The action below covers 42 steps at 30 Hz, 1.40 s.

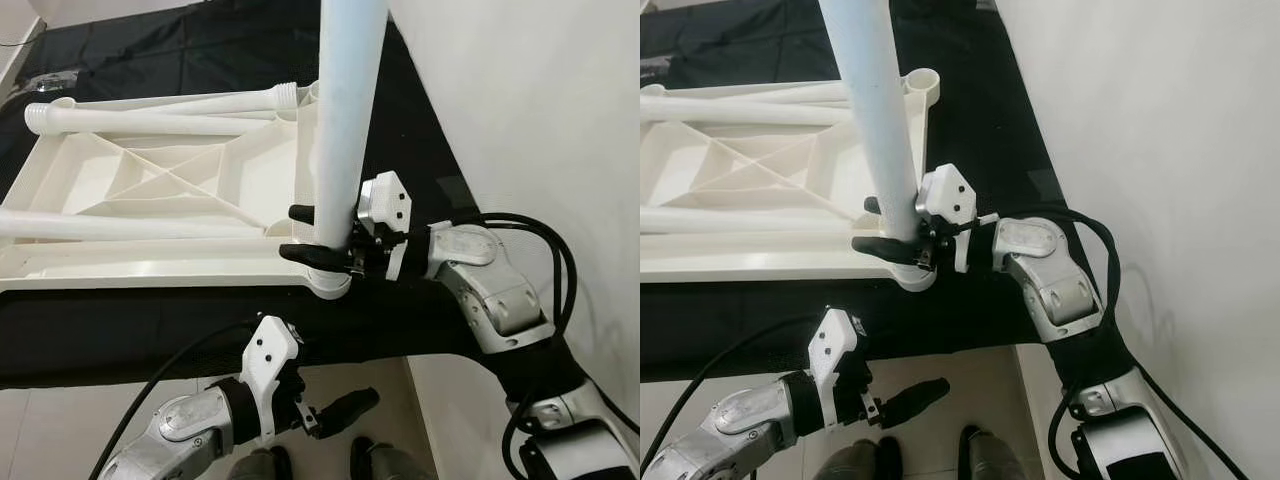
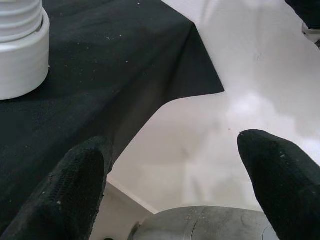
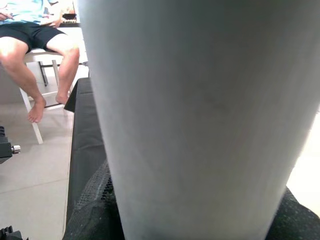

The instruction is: Building children table

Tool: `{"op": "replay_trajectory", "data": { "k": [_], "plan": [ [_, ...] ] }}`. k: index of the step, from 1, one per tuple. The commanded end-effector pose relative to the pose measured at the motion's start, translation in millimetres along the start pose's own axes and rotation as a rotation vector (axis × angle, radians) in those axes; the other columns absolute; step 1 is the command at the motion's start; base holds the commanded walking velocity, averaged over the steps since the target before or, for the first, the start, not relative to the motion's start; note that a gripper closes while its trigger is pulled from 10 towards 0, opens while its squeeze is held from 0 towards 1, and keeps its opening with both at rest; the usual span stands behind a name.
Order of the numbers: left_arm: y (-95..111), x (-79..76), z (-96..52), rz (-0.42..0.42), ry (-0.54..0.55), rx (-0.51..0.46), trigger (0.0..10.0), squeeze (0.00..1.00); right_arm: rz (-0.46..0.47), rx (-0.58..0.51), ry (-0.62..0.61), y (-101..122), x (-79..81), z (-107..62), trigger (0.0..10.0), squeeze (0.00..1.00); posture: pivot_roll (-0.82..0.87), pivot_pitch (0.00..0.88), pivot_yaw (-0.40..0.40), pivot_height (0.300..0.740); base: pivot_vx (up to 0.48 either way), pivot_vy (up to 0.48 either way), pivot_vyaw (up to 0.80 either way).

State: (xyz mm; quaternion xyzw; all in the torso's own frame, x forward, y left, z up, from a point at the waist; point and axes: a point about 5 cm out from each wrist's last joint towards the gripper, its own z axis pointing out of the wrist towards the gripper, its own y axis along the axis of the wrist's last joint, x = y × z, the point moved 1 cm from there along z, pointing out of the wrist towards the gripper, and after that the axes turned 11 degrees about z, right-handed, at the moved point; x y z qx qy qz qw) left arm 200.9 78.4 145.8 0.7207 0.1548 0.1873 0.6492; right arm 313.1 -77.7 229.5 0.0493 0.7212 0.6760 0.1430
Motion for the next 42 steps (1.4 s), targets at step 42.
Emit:
{"op": "replay_trajectory", "data": {
  "k": [42],
  "plan": [
    [-8.7, 3.6, -4.2, 0.003, 0.011, 0.032, 10.0, 0.00, 0.245, 0.231, -0.819, -80.5, 32.8, -10.0, 10.0, 0.00, 0.04, 0.295, 0.020, 0.740, 0.000, 0.000, 0.00]
  ]
}}
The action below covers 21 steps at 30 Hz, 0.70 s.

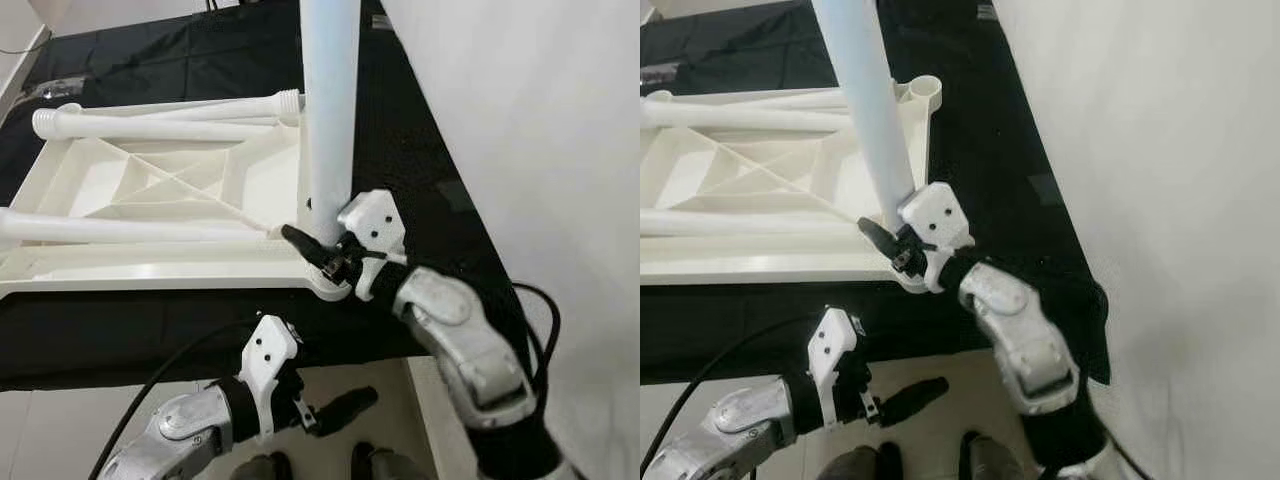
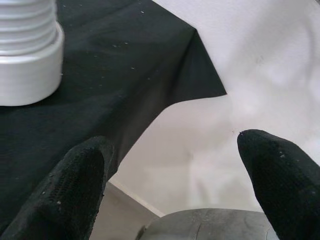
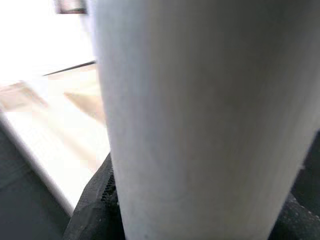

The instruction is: Building children table

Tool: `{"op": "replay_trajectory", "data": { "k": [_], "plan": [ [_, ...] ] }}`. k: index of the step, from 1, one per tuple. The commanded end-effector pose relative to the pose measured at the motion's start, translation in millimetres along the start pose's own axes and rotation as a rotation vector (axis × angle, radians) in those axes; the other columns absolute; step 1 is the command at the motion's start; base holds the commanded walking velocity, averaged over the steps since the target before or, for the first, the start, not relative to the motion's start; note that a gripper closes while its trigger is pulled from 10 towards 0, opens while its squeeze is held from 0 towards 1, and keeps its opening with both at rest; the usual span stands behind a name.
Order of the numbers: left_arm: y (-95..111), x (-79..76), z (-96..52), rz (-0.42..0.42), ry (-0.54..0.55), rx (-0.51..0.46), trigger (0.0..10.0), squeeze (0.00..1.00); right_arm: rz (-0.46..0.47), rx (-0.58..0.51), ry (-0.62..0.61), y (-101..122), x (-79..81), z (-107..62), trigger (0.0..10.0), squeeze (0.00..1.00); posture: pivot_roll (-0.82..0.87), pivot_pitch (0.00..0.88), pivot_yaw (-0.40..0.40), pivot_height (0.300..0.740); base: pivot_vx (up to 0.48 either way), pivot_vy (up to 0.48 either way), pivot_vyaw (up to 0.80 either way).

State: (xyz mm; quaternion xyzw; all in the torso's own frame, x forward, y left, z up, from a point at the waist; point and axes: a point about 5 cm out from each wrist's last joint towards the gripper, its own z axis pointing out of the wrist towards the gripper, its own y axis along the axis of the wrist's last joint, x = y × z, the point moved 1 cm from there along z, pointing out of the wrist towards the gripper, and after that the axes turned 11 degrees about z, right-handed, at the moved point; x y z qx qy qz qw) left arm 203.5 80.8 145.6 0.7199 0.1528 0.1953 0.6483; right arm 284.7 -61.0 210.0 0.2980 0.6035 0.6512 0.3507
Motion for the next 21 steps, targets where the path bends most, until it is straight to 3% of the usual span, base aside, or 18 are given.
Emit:
{"op": "replay_trajectory", "data": {
  "k": [1, 3, 14, 19, 21],
  "plan": [
    [-8.3, 0.9, -3.2, -0.008, 0.004, 0.035, 10.0, 0.00, 0.059, 0.318, -0.192, -65.8, -12.7, -20.4, 10.0, 0.00, 0.04, 0.295, 0.019, 0.740, 0.000, 0.000, 0.00],
    [-8.4, 2.1, -3.1, 0.000, 0.009, 0.035, 10.0, 0.00, 0.059, 0.313, -0.210, -67.2, -4.5, -22.6, 10.0, 0.00, 0.04, 0.286, 0.021, 0.740, 0.000, 0.000, 0.00],
    [-5.1, 11.0, -9.3, 0.081, 0.071, 0.040, 10.0, 0.00, 0.008, 0.292, -0.245, -61.2, -2.9, -13.9, 10.0, 0.00, 0.06, 0.269, 0.019, 0.740, 0.000, 0.000, 0.00],
    [3.8, 23.3, -28.4, 0.113, 0.121, 0.048, 10.0, 0.00, 0.014, 0.284, -0.262, -59.1, -5.9, -11.3, 10.0, 0.00, 0.06, 0.266, 0.017, 0.740, 0.000, 0.000, 0.00],
    [21.3, 34.3, -44.2, 0.128, 0.153, 0.020, 10.0, 0.00, 0.014, 0.281, -0.268, -59.1, -8.7, -11.4, 10.0, 0.00, 0.07, 0.265, 0.017, 0.740, 0.000, 0.000, 0.00]
  ]
}}
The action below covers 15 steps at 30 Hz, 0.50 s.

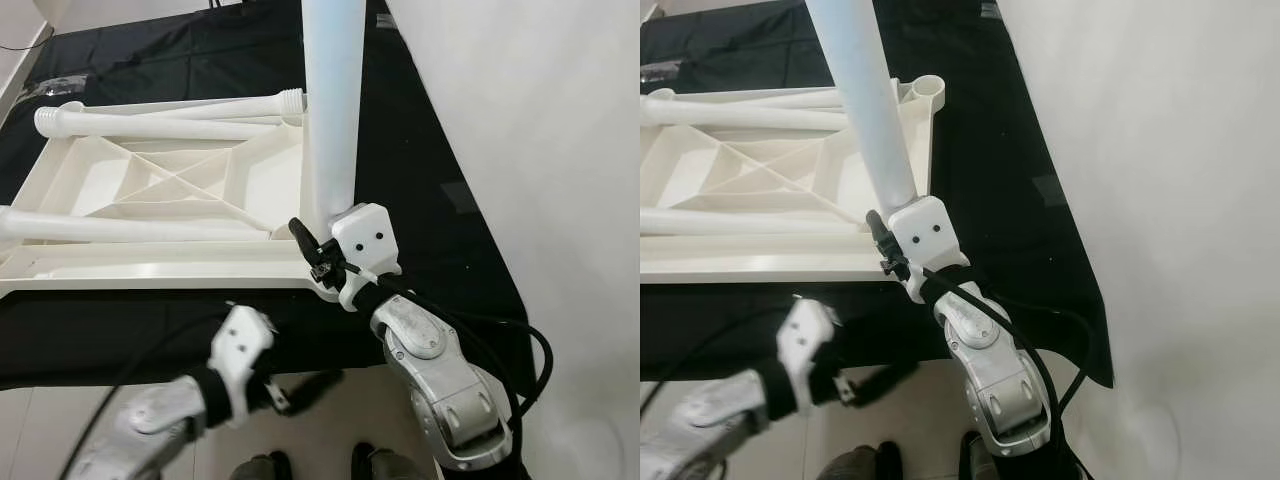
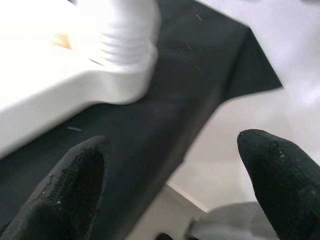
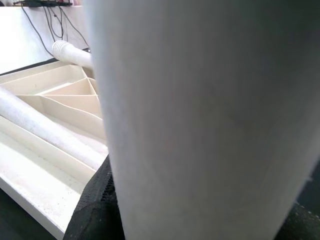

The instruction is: Building children table

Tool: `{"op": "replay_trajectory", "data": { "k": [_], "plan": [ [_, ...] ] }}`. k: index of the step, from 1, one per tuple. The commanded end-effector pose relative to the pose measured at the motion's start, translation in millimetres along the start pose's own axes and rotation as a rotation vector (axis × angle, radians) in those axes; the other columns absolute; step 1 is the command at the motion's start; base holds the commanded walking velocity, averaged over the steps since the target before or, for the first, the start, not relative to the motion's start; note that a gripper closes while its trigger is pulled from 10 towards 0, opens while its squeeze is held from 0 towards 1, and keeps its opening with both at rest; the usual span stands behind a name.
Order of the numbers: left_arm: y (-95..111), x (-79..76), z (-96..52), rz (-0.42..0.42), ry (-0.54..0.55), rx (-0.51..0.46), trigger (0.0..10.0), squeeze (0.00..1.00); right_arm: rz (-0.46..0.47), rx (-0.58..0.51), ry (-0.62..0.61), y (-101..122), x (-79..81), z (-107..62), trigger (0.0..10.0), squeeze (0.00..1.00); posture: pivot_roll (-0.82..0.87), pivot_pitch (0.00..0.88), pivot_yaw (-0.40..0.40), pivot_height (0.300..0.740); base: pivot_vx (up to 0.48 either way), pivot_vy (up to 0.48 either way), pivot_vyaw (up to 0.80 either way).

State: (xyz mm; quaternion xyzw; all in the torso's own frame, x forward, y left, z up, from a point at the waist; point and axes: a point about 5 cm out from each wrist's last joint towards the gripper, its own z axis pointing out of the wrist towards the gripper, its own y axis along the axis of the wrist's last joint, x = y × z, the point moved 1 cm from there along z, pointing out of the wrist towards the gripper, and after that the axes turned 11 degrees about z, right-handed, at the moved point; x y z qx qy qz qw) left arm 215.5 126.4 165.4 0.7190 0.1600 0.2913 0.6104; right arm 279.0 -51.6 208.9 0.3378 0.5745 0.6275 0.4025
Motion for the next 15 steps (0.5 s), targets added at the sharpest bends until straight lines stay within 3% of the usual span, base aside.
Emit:
{"op": "replay_trajectory", "data": {
  "k": [1, 3, 5, 6, 9, 10, 11, 12, 15],
  "plan": [
    [6.7, 2.8, -8.4, -0.002, -0.006, -0.007, 10.0, 0.00, 0.010, 0.295, -0.117, -58.4, -20.3, -9.8, 10.0, 0.00, 0.07, 0.265, 0.017, 0.740, 0.000, 0.000, 0.00],
    [27.0, 16.4, -24.2, 0.014, -0.012, -0.057, 10.0, 0.00, 0.011, 0.298, -0.127, -59.7, -22.9, -9.3, 10.0, 0.00, 0.08, 0.260, 0.016, 0.740, 0.000, 0.000, 0.00],
    [29.9, 18.3, -26.8, 0.020, -0.017, -0.063, 10.0, 0.00, 0.011, 0.299, -0.129, -60.0, -23.2, -9.1, 10.0, 0.00, 0.08, 0.260, 0.016, 0.740, 0.000, 0.000, 0.00],
    [42.6, 29.2, -35.1, 0.072, -0.027, -0.079, 10.0, 0.00, 0.015, 0.298, -0.132, -60.4, -23.9, -7.9, 10.0, 0.00, 0.08, 0.257, 0.016, 0.740, 0.000, 0.000, 0.00],
    [63.4, 48.0, -39.6, 0.099, 0.021, -0.153, 10.0, 0.00, 0.017, 0.297, -0.133, -60.2, -23.8, -6.4, 10.0, 0.00, 0.08, 0.252, 0.014, 0.740, 0.000, 0.000, 0.00],
    [63.4, 48.0, -39.6, 0.099, 0.021, -0.153, 10.0, 0.00, 0.017, 0.297, -0.133, -60.2, -23.8, -6.4, 10.0, 0.00, 0.08, 0.252, 0.014, 0.740, 0.000, 0.000, 0.00],
    [76.1, 54.4, -37.4, 0.129, 0.037, -0.196, 10.0, 0.61, 0.017, 0.299, -0.126, -60.4, -22.9, -5.9, 10.0, 0.00, 0.07, 0.246, 0.013, 0.740, 0.000, 0.000, 0.00],
    [86.6, 58.2, -35.3, 0.154, 0.043, -0.229, 10.0, 1.00, 0.017, 0.301, -0.120, -60.6, -22.0, -5.6, 10.0, 0.00, 0.07, 0.246, 0.013, 0.740, 0.000, 0.000, 0.00],
    [102.0, 60.9, -30.3, 0.179, 0.042, -0.284, 10.0, 1.00, 0.016, 0.305, -0.108, -61.1, -20.0, -4.6, 10.0, 0.00, 0.07, 0.238, 0.011, 0.740, 0.000, 0.000, 0.00]
  ]
}}
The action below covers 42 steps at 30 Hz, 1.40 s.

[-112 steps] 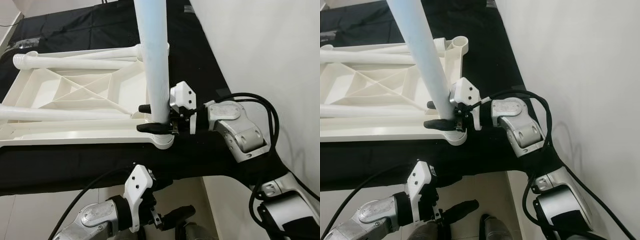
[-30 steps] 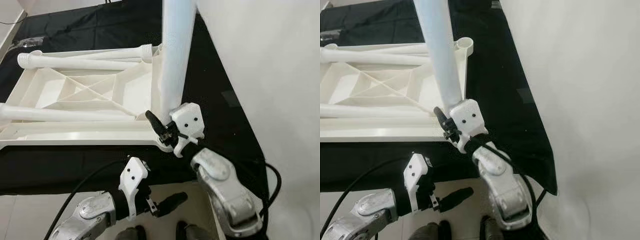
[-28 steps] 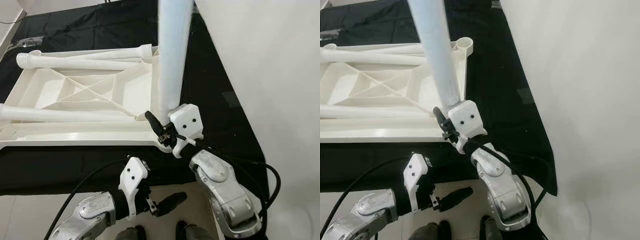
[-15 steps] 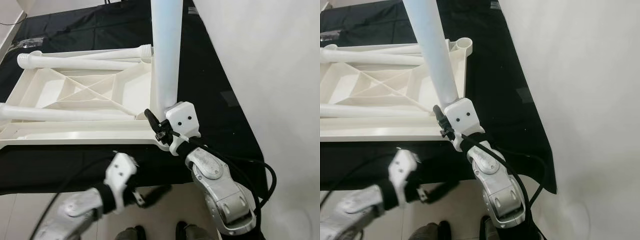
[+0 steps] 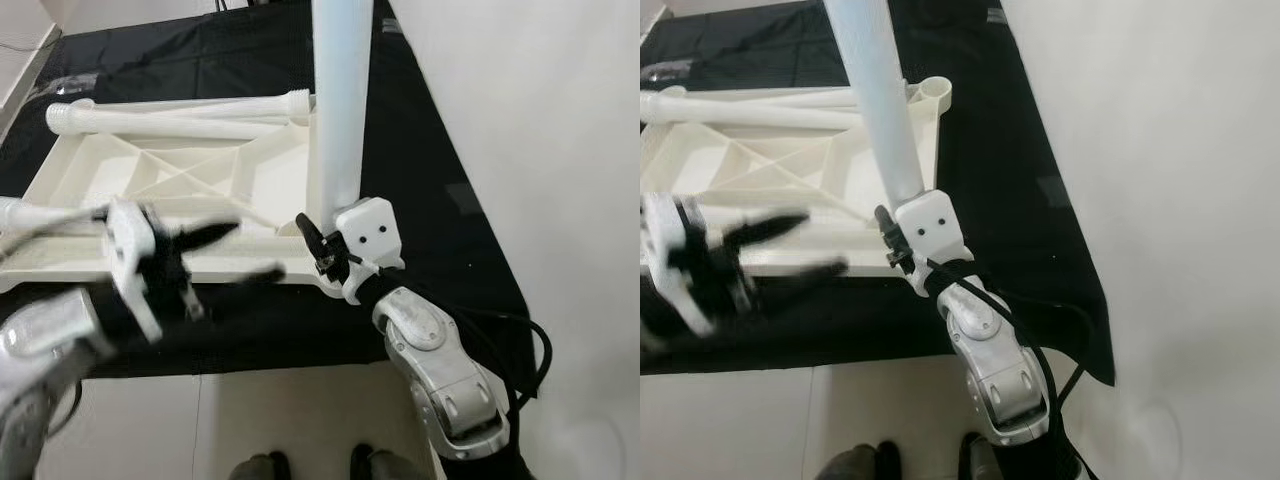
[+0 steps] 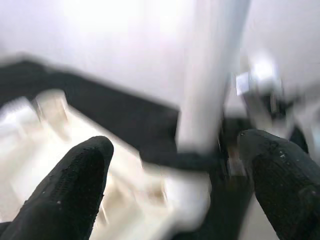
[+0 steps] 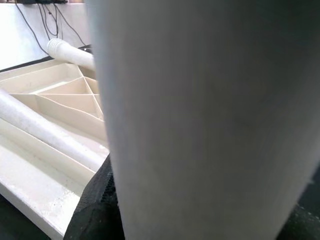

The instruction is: Building children table

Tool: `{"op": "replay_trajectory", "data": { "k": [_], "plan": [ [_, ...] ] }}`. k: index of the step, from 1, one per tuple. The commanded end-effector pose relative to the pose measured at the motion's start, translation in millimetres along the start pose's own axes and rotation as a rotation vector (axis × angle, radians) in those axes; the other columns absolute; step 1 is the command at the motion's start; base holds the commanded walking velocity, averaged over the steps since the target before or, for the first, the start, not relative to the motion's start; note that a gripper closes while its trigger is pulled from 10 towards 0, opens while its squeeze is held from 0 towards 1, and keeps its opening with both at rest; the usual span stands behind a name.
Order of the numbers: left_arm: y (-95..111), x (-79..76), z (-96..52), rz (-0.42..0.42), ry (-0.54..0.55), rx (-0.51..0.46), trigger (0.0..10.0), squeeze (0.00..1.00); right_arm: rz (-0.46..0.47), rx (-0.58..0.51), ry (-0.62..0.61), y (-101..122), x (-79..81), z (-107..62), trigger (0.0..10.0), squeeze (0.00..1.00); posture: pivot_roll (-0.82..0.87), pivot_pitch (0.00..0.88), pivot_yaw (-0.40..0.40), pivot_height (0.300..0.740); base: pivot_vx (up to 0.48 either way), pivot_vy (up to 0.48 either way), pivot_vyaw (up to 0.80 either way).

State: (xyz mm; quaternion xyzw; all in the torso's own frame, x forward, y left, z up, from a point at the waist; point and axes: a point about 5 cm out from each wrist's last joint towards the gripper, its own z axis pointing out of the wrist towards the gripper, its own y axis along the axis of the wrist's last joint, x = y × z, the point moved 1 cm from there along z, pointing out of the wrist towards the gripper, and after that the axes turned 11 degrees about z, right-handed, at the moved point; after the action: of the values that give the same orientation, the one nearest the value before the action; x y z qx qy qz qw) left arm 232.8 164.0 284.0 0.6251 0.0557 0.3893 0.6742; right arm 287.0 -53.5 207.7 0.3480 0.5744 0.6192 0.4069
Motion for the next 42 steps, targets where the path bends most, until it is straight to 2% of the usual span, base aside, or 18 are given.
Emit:
{"op": "replay_trajectory", "data": {
  "k": [1, 2, 4, 7, 8, 14, 15, 17, 20, 21, 23, 26, 31, 32, 34, 35, 39, 42],
  "plan": [
    [12.4, 3.8, 10.3, 0.008, 0.000, -0.050, 10.0, 1.00, 0.011, 0.295, -0.069, -59.6, -11.8, -7.9, 10.0, 0.00, 0.06, 0.236, 0.011, 0.740, 0.000, 0.000, 0.00],
    [25.3, 6.9, 23.0, 0.039, 0.000, -0.113, 10.0, 1.00, 0.011, 0.301, -0.051, -60.0, -8.1, -5.7, 10.0, 0.00, 0.06, 0.227, 0.011, 0.740, 0.000, 0.000, 0.00],
    [25.3, 6.9, 23.0, 0.039, 0.000, -0.113, 10.0, 1.00, 0.011, 0.301, -0.051, -60.0, -8.1, -5.7, 10.0, 0.00, 0.06, 0.227, 0.011, 0.740, 0.000, 0.000, 0.00],
    [40.0, 11.8, 38.4, 0.064, 0.016, -0.192, 10.0, 1.00, 0.013, 0.306, -0.029, -60.3, -3.0, -2.3, 10.0, 0.00, 0.05, 0.220, 0.014, 0.740, 0.000, 0.000, 0.00],
    [42.5, 13.9, 43.6, 0.054, 0.021, -0.217, 10.0, 0.00, 0.016, 0.303, -0.021, -59.4, -0.7, -0.4, 10.0, 0.00, 0.05, 0.217, 0.015, 0.740, 0.000, 0.000, 0.00],
    [40.9, 9.3, 56.5, -0.047, -0.034, -0.267, 10.0, 0.00, 0.025, 0.288, -0.008, -55.9, 3.4, 4.8, 10.0, 0.00, 0.05, 0.211, 0.019, 0.740, 0.000, 0.000, 0.00],
    [36.1, 5.8, 62.7, -0.074, -0.055, -0.250, 10.0, 0.00, 0.028, 0.283, -0.005, -54.7, 4.5, 5.7, 10.0, 0.00, 0.05, 0.211, 0.018, 0.740, 0.000, 0.000, 0.00],
    [36.1, 5.8, 62.7, -0.074, -0.055, -0.250, 10.0, 0.00, 0.028, 0.283, -0.005, -54.7, 4.5, 5.7, 10.0, 0.00, 0.05, 0.211, 0.018, 0.740, 0.000, 0.000, 0.00],
    [24.0, 2.8, 73.4, -0.115, -0.070, -0.197, 10.0, 0.00, 0.030, 0.277, 0.001, -53.5, 5.3, 6.6, 10.0, 0.00, 0.05, 0.210, 0.019, 0.740, 0.000, 0.000, 0.00],
    [16.9, 1.7, 82.2, -0.134, -0.066, -0.161, 10.0, 0.00, 0.031, 0.274, 0.004, -52.8, 5.9, 7.2, 10.0, 0.00, 0.05, 0.209, 0.020, 0.740, 0.000, 0.000, 0.00],
    [14.4, 1.0, 85.9, -0.132, -0.064, -0.145, 10.0, 0.00, 0.031, 0.273, 0.005, -52.4, 6.2, 7.5, 10.0, 0.00, 0.05, 0.209, 0.020, 0.740, 0.000, 0.000, 0.00],
    [8.9, -0.6, 100.2, -0.132, -0.061, -0.102, 10.0, 0.00, 0.033, 0.264, 0.009, -50.4, 8.3, 9.3, 10.0, 0.00, 0.04, 0.208, 0.022, 0.740, 0.000, 0.000, 0.00],
    [15.3, 10.8, 112.9, -0.094, -0.014, -0.109, 10.0, 0.00, 0.038, 0.257, 0.016, -49.6, 11.1, 9.8, 10.0, 0.00, 0.05, 0.205, 0.029, 0.740, 0.000, 0.000, 0.00],
    [18.5, 12.8, 114.4, -0.086, -0.009, -0.121, 2.5, 0.00, 0.039, 0.257, 0.017, -49.7, 11.5, 9.8, 10.0, 0.00, 0.05, 0.205, 0.031, 0.740, 0.000, 0.000, 0.00],
    [21.9, 14.4, 116.0, -0.083, -0.004, -0.133, 2.5, 0.00, 0.040, 0.256, 0.018, -49.8, 12.0, 9.8, 10.0, 0.00, 0.05, 0.205, 0.031, 0.740, 0.000, 0.000, 0.00],
    [24.5, 15.4, 117.1, -0.082, -0.002, -0.143, 0.0, 0.00, 0.040, 0.256, 0.019, -49.9, 12.3, 9.7, 10.0, 0.00, 0.05, 0.205, 0.031, 0.740, 0.000, 0.000, 0.00],
    [37.6, 14.0, 124.3, -0.079, -0.025, -0.192, 0.0, 0.00, 0.046, 0.256, 0.021, -50.4, 13.9, 10.1, 10.0, 0.00, 0.05, 0.203, 0.034, 0.740, 0.000, 0.000, 0.00],
    [38.4, 12.6, 125.6, -0.078, -0.030, -0.194, 0.0, 0.00, 0.046, 0.256, 0.020, -50.5, 14.0, 10.3, 10.0, 0.00, 0.05, 0.203, 0.034, 0.740, 0.000, 0.000, 0.00]
  ]
}}
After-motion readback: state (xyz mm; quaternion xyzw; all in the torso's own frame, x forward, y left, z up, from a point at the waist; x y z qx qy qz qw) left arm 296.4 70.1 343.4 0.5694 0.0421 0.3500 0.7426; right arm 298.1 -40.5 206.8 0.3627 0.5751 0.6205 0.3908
